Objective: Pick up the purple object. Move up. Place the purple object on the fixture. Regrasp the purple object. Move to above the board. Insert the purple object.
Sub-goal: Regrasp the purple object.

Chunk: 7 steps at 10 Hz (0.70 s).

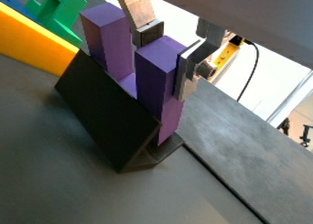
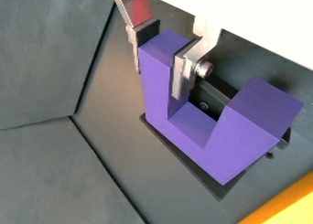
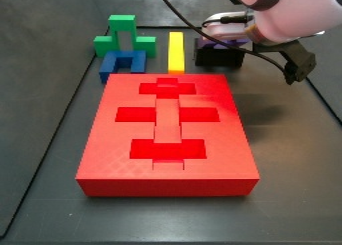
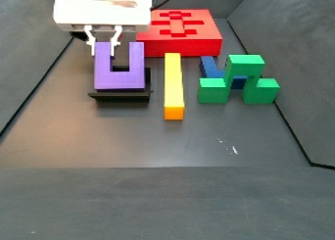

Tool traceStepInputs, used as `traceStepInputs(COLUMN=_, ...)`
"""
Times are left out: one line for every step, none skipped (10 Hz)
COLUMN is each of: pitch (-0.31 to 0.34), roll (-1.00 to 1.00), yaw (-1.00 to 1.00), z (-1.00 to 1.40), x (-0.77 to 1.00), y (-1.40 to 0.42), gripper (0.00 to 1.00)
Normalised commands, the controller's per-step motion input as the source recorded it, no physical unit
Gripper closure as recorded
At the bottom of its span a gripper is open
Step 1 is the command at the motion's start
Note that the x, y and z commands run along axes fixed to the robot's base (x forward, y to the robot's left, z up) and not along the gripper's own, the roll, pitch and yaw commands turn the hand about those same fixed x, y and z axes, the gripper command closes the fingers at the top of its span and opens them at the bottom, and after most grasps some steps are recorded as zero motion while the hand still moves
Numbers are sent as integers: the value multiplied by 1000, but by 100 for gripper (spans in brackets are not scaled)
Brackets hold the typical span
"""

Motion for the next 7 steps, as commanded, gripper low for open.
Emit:
traceStepInputs(pitch=0, roll=0, yaw=0, z=0, x=0, y=0, gripper=100)
traceStepInputs(pitch=0, roll=0, yaw=0, z=0, x=0, y=0, gripper=100)
traceStepInputs(pitch=0, roll=0, yaw=0, z=0, x=0, y=0, gripper=100)
traceStepInputs(pitch=0, roll=0, yaw=0, z=0, x=0, y=0, gripper=100)
traceStepInputs(pitch=0, roll=0, yaw=0, z=0, x=0, y=0, gripper=100)
traceStepInputs(pitch=0, roll=0, yaw=0, z=0, x=0, y=0, gripper=100)
traceStepInputs(pitch=0, roll=0, yaw=0, z=0, x=0, y=0, gripper=100)
